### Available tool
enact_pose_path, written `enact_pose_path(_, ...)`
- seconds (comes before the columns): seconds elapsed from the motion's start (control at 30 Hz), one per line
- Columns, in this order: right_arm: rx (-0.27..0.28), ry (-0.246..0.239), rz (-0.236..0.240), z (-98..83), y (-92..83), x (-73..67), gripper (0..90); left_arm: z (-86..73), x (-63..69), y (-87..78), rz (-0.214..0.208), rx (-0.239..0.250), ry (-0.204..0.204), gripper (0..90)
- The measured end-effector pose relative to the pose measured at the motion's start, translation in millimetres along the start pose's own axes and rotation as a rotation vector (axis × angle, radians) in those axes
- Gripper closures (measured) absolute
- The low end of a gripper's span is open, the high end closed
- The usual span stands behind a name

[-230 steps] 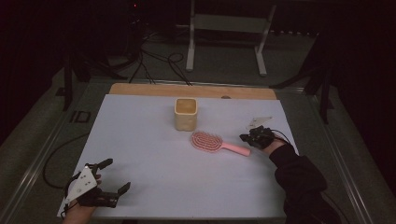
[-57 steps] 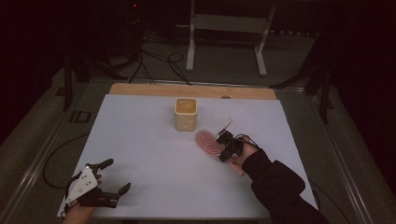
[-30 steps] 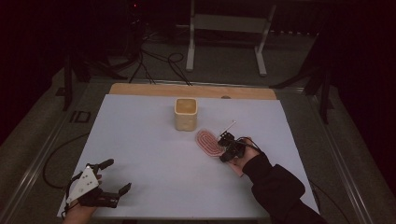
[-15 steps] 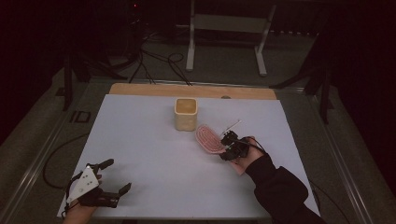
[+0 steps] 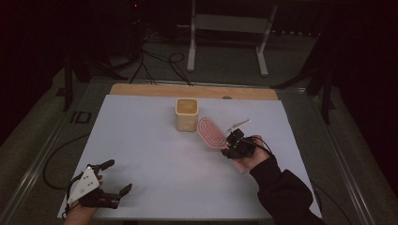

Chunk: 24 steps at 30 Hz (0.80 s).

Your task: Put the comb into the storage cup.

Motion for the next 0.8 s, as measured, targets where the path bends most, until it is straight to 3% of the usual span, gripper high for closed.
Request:
enact_pose_path(0.37,0.105,-0.011,-0.012,14.0,-16.8,-5.4,70.4,-0.3,-0.1,0.1,-0.001,-0.002,-0.001,0.0)
enact_pose_path(0.8,0.188,0.0,-0.031,34.5,-30.1,-11.0,70.4,-0.4,-0.2,0.3,-0.003,0.0,-0.004,0.0)
Point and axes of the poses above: each handheld gripper's, and its own axes: y roughly forward along the jaws, z roughly out of its top, x roughly to its right, the point moved 6 cm from there along y, roughly forward along the jaws, and after that the axes turned 14 degrees about -x, right-handed, at the moved point
